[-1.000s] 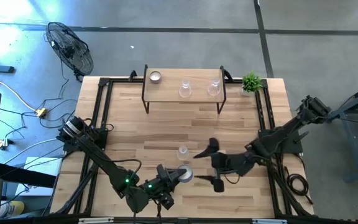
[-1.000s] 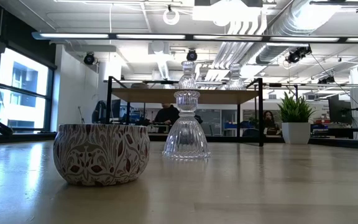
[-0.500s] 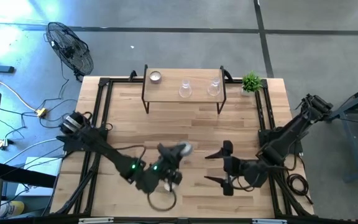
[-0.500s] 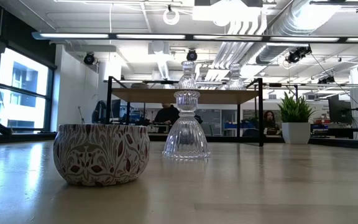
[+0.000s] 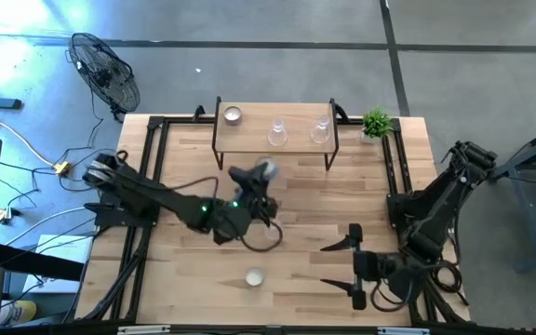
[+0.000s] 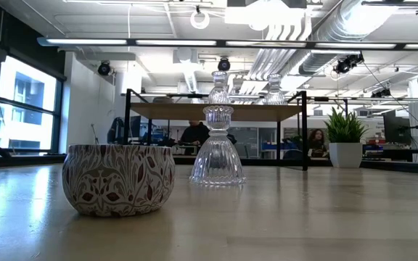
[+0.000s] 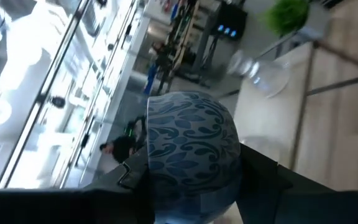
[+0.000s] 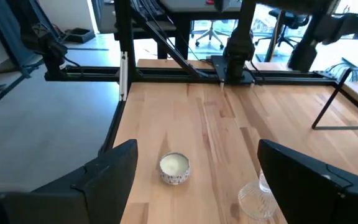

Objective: Pick & Place candle stick holders
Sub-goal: Put the blue patterned scented candle on the shelf

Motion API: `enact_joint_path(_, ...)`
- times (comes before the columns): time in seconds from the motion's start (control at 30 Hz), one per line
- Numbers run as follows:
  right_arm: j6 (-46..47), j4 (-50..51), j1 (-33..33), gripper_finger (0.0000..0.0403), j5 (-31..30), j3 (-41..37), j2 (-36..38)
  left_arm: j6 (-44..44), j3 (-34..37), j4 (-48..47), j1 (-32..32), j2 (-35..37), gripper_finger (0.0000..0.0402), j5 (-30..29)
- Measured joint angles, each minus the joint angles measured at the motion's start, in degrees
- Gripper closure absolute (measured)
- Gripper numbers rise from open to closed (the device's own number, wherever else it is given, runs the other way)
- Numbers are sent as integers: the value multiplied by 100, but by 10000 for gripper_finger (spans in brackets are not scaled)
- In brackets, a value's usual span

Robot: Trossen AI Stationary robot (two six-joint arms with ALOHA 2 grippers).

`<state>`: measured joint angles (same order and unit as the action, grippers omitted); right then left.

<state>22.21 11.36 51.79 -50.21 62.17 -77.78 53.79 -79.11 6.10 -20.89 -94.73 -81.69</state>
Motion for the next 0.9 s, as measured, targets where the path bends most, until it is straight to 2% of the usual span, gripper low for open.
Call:
enact_joint_path(0.13,-69,58,50,78,-107,0,0,-838,-4,-1181,227,425,237,-814)
enact_joint_path(0.17,-119,82,46,78,-126,0,0,-1141,-4,-1594,288,532,237,-854)
enact_joint_path(0.3,-189,216,-34,78,-239,0,0,-2648,-4,-3042,575,837,237,-222)
enact_joint_path(0.43,-177,351,-161,78,-187,-2,0,-3877,-4,-4332,938,882,237,-40)
enact_joint_path(0.57,-170,390,-266,78,-164,-2,0,-4817,-2,-5134,1346,835,237,452)
enact_joint_path(0.7,-169,389,-357,78,-29,-2,0,-5254,1,-5384,1684,735,250,890)
enact_joint_path(0.9,-164,389,-465,78,109,-2,0,-5272,172,-5437,2049,692,263,1474)
